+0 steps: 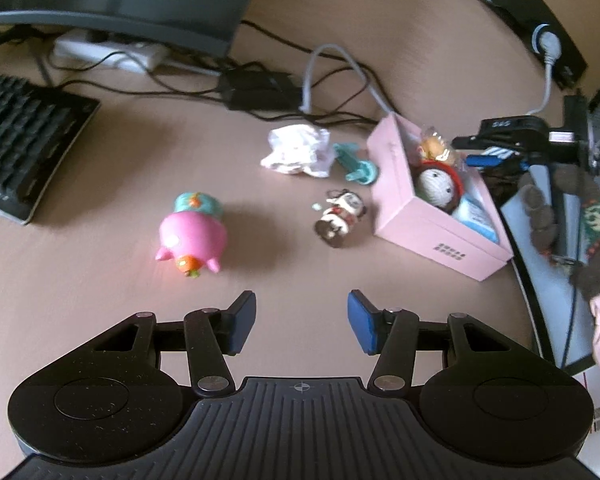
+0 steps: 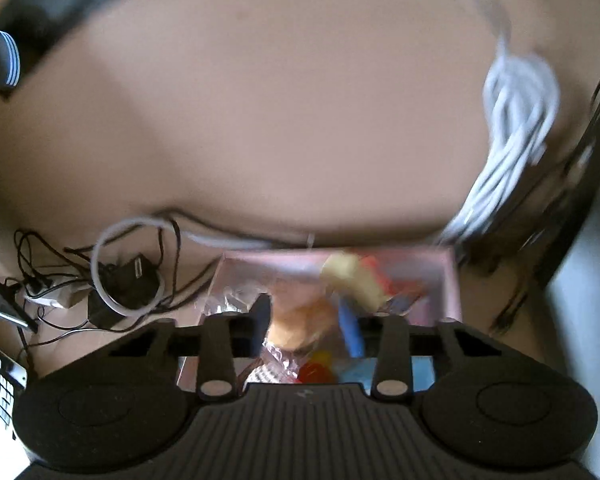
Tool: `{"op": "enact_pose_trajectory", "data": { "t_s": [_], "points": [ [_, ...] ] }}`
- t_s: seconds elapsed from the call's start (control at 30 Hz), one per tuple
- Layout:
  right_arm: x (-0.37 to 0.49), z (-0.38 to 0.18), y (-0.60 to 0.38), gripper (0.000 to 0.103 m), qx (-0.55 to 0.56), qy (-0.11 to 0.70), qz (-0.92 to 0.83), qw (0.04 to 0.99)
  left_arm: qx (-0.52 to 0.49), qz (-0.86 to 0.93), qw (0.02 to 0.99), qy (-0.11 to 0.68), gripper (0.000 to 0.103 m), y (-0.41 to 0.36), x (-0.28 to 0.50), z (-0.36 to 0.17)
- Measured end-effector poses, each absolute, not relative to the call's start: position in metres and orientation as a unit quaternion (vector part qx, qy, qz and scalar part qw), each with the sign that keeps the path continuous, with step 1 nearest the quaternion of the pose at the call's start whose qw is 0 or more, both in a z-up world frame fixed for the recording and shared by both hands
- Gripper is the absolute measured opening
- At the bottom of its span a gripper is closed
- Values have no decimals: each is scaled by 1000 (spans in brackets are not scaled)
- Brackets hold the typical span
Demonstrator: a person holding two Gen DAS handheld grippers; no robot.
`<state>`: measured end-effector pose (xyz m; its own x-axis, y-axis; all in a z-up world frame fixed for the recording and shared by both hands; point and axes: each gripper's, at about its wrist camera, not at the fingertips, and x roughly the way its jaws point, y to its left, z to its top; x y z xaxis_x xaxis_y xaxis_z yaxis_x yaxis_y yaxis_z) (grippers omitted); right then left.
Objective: Organize objects
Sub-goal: 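Carry the red keychain into the pink box and open the right gripper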
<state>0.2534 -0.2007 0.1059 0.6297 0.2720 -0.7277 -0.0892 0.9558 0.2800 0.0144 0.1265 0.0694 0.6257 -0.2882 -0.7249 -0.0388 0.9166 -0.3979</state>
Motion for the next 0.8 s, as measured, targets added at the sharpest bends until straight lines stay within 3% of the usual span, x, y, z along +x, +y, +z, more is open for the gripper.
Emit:
{"op": "enact_pose_trajectory", "data": {
  "t_s": [0.1,0.37,0.5,0.63,0.8],
  "points": [
    [260,91,-181,34,111,421,117,892,-193,-57,880,431,55,134,13,67],
    [274,76,-120,34,-27,438,114,891,-194,-43,879,434,54,144,11,62],
    [265,85,-135,35,-3,443,130,887,-191,-44,876,440,54,144,16,56],
    [238,114,-175,51,68,416,138,896,-180,-52,878,441,54,139,18,55],
    [183,144,-224,64,91,362,99,922,-151,-66,882,443,54,127,25,53]
  ]
}}
